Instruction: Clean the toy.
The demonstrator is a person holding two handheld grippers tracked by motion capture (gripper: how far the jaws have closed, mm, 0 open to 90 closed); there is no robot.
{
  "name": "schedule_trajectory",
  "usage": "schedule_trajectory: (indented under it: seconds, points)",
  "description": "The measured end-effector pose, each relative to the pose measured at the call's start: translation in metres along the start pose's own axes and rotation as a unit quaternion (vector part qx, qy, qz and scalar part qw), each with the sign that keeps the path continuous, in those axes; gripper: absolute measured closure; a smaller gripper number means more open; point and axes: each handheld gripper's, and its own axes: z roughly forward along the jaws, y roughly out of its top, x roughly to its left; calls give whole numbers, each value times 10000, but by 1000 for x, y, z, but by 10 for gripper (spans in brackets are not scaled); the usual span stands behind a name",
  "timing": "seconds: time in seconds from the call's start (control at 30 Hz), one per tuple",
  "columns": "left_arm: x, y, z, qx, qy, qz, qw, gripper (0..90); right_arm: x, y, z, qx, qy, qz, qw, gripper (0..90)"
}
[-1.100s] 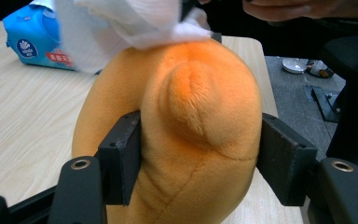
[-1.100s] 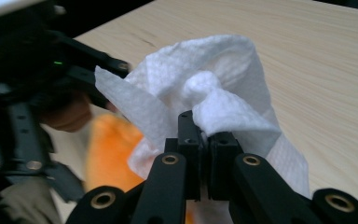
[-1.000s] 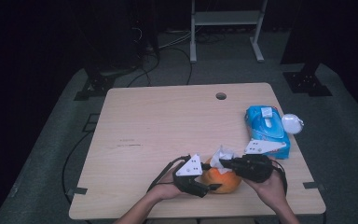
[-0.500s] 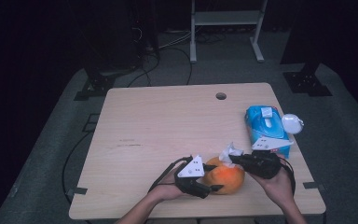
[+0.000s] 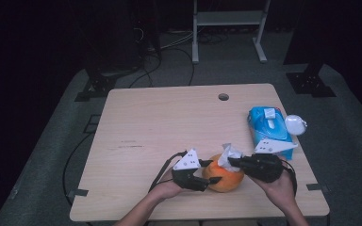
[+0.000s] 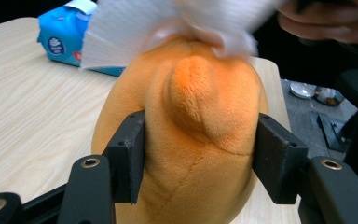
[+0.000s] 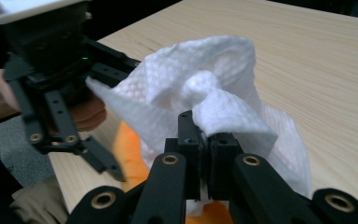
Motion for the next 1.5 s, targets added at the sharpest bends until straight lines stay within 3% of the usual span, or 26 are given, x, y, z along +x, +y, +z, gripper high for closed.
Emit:
schedule_trajectory:
  seconds: [0.07, 0.17, 0.3, 0.37, 0.47, 0.7, 0.83, 0.93, 1.03, 1.1, 1.13, 1.23, 1.27, 1.3, 1.33, 1.37, 1.5]
  points:
    - [2, -1, 0, -11, 66, -91, 9999, 405, 10, 2, 5, 42, 136, -150, 9998, 854]
    - [7, -3, -4, -73, 79, -253, 9996, 403, 15, 4, 8, 93, 108, -316, 9994, 853]
    - [15, -5, -9, -138, 132, -460, 9988, 403, 6, 0, 6, 135, -42, -241, 9996, 851]
    - [20, -7, -11, -185, 158, -593, 9979, 402, -10, -9, 3, 191, -192, -40, 9996, 852]
    - [18, -5, -8, -193, 160, -596, 9979, 400, -21, -13, 1, 211, -265, 133, 9993, 852]
    - [12, -4, -7, -137, 192, -435, 9988, 385, -11, -6, 0, 78, -268, 19, 9996, 850]
    - [13, -4, -5, -136, 231, -401, 9988, 241, -17, -11, 5, 273, -232, 135, 9993, 849]
    - [17, -8, -1, -60, 232, -513, 9984, 120, -19, -13, 5, 340, -174, 188, 9991, 849]
    - [18, -10, 2, -57, 156, -528, 9985, 98, -16, -11, 6, 361, -150, 161, 9991, 848]
    - [17, -11, 3, -51, 96, -463, 9989, 155, -10, -10, 8, 350, -189, 40, 9992, 848]
    - [14, -10, 0, -82, 139, -344, 9993, 225, -9, -9, 8, 341, -225, 39, 9992, 848]
    - [13, -4, -6, -48, 222, -232, 9995, 400, -8, -8, 7, 169, -230, 78, 9996, 849]
    - [11, 2, -12, -43, 379, -60, 9993, 417, -8, -7, 6, 92, -227, 87, 9997, 849]
    - [11, 2, -12, -43, 379, -60, 9993, 428, -7, -5, 5, 41, -267, 86, 9996, 848]
    - [11, 9, -19, -31, 620, 94, 9980, 431, -6, -4, 4, -40, -228, 124, 9997, 848]
    - [12, 11, -22, -6, 729, 140, 9972, 431, -5, -2, 5, -119, -142, 182, 9997, 848]
    - [15, 12, -27, -8, 906, 110, 9958, 431, 5, 11, 14, -230, -37, 53, 9997, 848]
